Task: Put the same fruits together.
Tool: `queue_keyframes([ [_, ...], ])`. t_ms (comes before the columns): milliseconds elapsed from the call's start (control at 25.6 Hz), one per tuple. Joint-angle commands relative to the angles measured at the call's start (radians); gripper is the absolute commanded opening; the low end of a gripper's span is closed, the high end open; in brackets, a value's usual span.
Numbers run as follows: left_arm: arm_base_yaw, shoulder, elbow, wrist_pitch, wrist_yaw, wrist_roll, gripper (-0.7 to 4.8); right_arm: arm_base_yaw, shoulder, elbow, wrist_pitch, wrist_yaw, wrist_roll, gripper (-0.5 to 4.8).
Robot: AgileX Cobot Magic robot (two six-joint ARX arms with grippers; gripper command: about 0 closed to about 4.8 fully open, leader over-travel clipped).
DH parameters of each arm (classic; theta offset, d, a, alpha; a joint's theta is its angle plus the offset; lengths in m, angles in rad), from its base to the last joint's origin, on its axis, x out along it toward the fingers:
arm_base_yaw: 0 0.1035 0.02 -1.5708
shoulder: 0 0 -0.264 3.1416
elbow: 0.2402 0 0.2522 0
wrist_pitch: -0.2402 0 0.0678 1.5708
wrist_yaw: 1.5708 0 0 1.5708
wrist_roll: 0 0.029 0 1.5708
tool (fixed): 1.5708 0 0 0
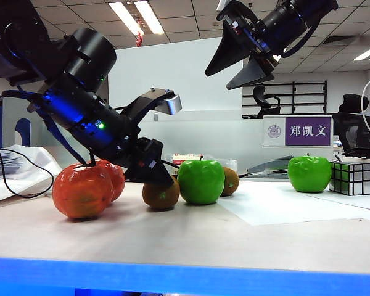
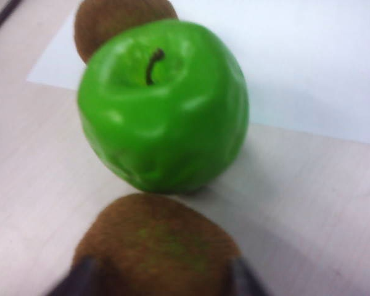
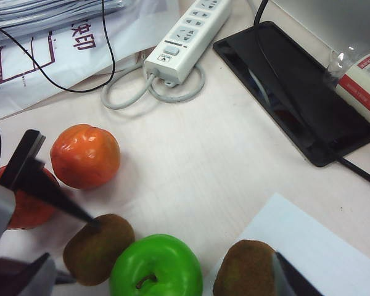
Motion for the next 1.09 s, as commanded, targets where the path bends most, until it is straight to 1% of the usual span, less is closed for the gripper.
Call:
queue_keyframes([
  [39,-0.001,0.003,0.003,0.005,0.005,-0.004,1.76,0.001,-0.006,0.003,0.01,-0.006,-0.004,4.79],
  [78,-0.001,0.003,0.003,0.005,0.006,-0.004,1.52,0.001,-0.006,0.003,0.01,-0.006,-0.004,4.79],
  [156,-0.001,0.003,0.003,0.007,0.007,-0.003,1.61,0.001,-0.006,0.003,0.01,-0.006,-0.004,4.79],
  [195,-0.001,0.003,0.003,0.008,0.008,-0.003,2.2,0.001,-0.006,0.003,0.009,-0.006,-0.004,4.79],
  [273,-0.001,0.003,0.003,0.008,0.008,-0.003,3.19,0.001,-0.006,0.003,0.009,-0.006,-0.004,4.79],
  [312,-0.001,0.003,0.003,0.008,0.008,-0.002,3.47,0.001,-0.006,0.003,0.009,-0.006,-0.004,4.79],
  [468,-0.001,0.004,0.003,0.005,0.008,0.0,3.91,0.001,-0.006,0.003,0.008,-0.01,-0.004,4.79],
  [546,-0.001,0.005,0.003,0.006,0.005,0.0,4.44,0.001,-0.006,0.003,0.008,-0.022,-0.004,4.79],
  [625,-0.001,0.012,0.003,0.015,0.005,0.0,4.75,0.001,-0.006,0.003,0.008,-0.028,-0.004,4.79],
  [937,-0.002,0.075,0.003,0.052,0.001,0.0,4.79,0.001,-0.006,0.003,0.005,-0.029,-0.004,4.79],
  [1093,-0.003,0.098,0.003,0.079,-0.052,0.0,4.79,0.001,-0.006,0.003,0.004,-0.03,-0.004,4.79],
])
